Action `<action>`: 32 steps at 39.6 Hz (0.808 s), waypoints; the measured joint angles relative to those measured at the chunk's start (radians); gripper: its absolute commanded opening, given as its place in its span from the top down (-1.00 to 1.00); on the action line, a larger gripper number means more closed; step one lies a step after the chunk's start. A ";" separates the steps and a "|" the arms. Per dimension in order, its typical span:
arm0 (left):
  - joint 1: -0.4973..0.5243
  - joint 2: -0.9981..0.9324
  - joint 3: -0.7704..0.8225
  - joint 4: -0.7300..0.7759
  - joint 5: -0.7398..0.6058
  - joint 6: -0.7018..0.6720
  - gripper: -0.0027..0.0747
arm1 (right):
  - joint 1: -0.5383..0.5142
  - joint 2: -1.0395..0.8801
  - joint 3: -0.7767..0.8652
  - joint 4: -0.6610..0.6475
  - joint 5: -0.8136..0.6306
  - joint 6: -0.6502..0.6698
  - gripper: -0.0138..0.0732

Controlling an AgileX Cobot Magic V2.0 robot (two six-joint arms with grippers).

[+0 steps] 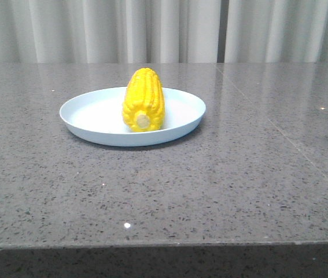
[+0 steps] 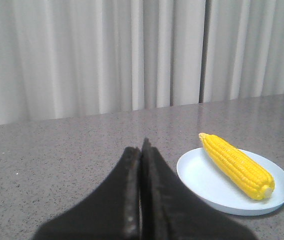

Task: Place corn on plate with both arms

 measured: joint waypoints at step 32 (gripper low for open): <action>0.000 0.000 0.000 0.000 0.000 0.000 0.98 | 0.000 -0.957 0.725 -0.096 -0.613 -0.066 0.83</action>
